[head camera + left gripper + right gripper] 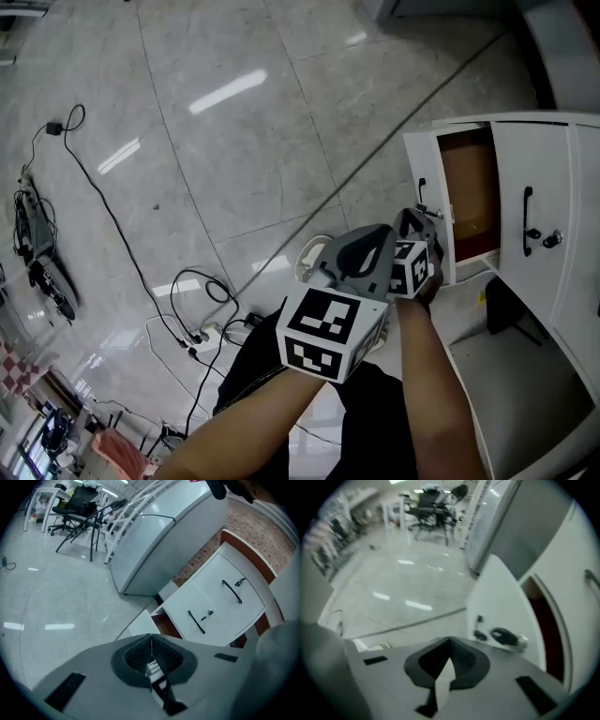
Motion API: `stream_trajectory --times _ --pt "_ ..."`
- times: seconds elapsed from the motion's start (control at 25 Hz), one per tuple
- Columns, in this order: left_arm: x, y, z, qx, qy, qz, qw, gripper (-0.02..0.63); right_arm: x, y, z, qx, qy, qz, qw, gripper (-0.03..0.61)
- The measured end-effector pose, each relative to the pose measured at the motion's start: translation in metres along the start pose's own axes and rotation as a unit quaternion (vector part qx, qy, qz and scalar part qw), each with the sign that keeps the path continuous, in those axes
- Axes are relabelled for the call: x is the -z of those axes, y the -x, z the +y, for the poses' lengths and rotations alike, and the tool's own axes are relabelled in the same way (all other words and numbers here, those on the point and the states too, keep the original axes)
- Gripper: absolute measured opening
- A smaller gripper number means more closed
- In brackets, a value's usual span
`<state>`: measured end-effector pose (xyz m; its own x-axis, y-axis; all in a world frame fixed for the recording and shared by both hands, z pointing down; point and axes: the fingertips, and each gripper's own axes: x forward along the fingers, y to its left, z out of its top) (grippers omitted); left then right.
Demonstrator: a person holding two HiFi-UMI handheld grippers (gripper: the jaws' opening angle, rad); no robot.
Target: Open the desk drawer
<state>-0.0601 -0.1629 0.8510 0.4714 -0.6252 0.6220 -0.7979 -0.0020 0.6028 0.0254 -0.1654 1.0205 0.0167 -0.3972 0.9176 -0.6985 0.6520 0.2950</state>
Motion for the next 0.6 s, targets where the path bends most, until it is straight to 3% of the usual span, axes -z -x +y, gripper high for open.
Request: stream_trajectory --times 0.08,0.16,0.28,0.4,0.6 --pt "0.000 0.003 0.005 -0.009 0.004 -0.003 1.0000 0.008 -0.008 0.001 0.026 -0.039 0.011 -0.017 0.999 0.014" --pt "0.001 0.006 0.006 -0.012 0.013 -0.007 0.9998 0.008 -0.010 0.001 0.019 -0.034 -0.035 -0.017 0.999 0.014" --pt "-0.002 0.012 0.011 -0.011 0.019 -0.016 0.9996 0.008 -0.024 0.008 0.018 -0.023 -0.006 -0.036 0.999 0.014" --pt "0.003 0.019 0.014 -0.018 0.029 -0.015 0.9993 0.008 -0.014 0.019 0.021 -0.029 -0.011 -0.022 0.999 0.014" --pt "0.020 0.024 0.013 -0.036 -0.003 -0.014 0.9992 0.008 0.005 0.049 0.013 -0.039 -0.005 -0.020 0.999 0.014"
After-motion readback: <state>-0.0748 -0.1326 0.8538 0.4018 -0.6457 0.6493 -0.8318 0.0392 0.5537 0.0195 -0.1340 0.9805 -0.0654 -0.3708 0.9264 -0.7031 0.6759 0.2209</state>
